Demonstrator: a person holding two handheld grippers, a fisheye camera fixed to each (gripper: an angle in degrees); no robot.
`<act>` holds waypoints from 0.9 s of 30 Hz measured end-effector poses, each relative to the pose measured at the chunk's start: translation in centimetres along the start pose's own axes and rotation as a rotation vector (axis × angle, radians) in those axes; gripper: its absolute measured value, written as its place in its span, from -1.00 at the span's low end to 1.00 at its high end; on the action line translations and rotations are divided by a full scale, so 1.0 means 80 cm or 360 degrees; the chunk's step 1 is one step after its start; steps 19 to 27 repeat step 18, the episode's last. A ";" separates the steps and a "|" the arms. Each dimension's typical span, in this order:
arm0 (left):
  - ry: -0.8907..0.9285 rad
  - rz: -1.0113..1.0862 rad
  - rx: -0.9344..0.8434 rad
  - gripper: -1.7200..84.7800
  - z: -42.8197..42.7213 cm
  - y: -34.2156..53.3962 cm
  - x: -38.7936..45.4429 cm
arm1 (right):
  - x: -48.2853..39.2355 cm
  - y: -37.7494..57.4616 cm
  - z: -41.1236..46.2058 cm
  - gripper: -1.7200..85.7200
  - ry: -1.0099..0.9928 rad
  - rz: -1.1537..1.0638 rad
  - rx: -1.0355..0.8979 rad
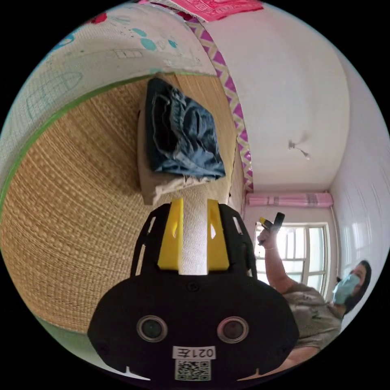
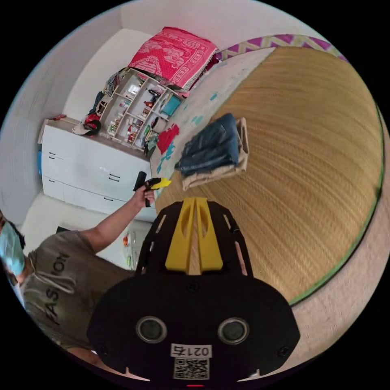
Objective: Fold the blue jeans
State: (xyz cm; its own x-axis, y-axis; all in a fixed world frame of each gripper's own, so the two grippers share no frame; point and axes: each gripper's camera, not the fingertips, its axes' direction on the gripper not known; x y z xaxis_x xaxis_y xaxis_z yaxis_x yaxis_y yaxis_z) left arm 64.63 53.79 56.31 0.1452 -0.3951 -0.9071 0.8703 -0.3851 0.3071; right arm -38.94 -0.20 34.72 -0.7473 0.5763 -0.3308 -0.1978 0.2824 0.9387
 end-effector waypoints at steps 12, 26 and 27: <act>0.0126 0.0323 -0.0317 -0.98 0.128 0.203 0.166 | 0.021 0.442 -0.184 -0.97 0.0636 0.0673 0.0744; 0.0552 0.0394 -0.0624 -0.98 0.237 0.279 0.297 | 0.047 0.555 -0.255 -0.95 0.1053 0.0857 0.0806; 0.0552 0.0394 -0.0624 -0.98 0.237 0.279 0.297 | 0.047 0.555 -0.255 -0.95 0.1053 0.0857 0.0806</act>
